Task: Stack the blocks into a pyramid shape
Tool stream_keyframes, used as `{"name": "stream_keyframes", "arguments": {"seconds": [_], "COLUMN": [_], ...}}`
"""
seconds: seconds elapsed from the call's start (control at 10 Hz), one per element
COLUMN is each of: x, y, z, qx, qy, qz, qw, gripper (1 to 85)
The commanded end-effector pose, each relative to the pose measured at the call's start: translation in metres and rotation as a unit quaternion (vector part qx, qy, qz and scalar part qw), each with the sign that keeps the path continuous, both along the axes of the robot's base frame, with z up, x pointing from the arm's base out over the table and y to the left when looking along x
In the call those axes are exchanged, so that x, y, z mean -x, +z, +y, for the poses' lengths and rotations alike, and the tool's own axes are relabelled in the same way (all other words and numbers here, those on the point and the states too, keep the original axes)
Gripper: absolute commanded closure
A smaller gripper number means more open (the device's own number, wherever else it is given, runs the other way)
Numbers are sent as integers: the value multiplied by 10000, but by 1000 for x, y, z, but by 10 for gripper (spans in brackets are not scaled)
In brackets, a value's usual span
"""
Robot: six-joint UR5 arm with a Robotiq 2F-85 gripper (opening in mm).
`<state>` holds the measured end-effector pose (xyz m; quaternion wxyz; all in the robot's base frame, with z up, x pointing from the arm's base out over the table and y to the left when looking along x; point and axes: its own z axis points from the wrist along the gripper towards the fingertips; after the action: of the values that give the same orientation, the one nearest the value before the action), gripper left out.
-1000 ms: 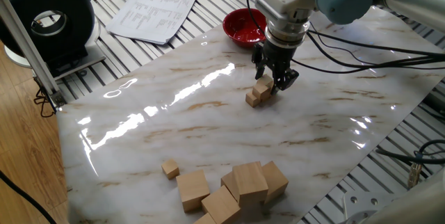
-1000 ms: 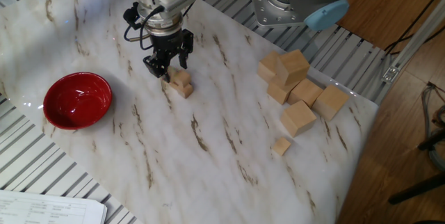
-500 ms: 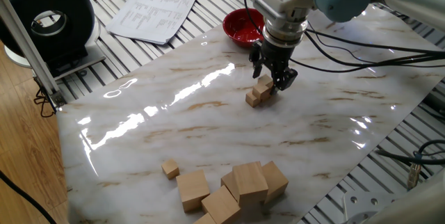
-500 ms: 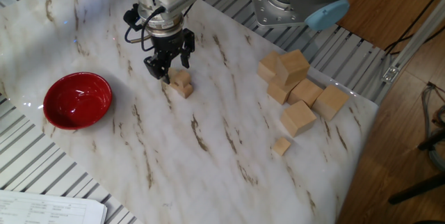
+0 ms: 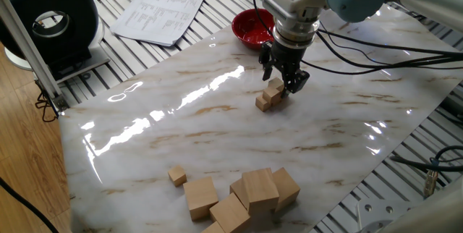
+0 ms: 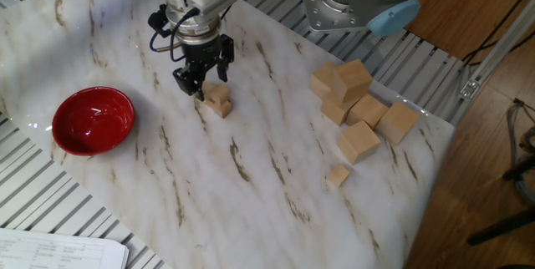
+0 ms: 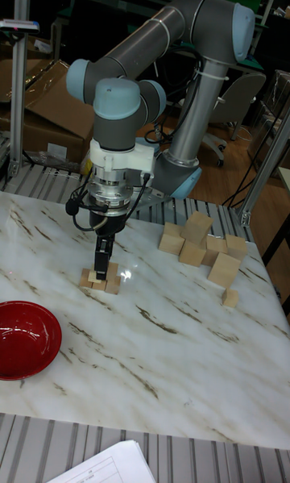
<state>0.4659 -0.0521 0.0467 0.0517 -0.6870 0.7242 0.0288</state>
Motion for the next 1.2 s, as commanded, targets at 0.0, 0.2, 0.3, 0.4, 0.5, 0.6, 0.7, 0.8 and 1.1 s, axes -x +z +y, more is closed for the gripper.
{"name": "stream_keyframes", "arguments": {"seconds": [0.0,0.2,0.3,0.4,0.5,0.6,0.7,0.8,1.1], "x": [-1,0,0,0,0,0,0,1,2], "y": [-2,-3,-3,-3,-3,-3,-3,-3,-3], "z": [-4,-3,-4,-4,-4,-4,-4,-3,-1], "qx": [-47,-87,-88,-82,-84,-84,-84,-100,-140], "qy": [13,-17,-31,-62,-100,-107,-115,-129,-172], "qz": [-50,-47,-37,-34,-29,-28,-27,-18,12], "qw": [10000,9999,9999,9999,9999,9999,9999,9999,9998], "gripper": [227,250,270,293,330,343,347,357,377]}}
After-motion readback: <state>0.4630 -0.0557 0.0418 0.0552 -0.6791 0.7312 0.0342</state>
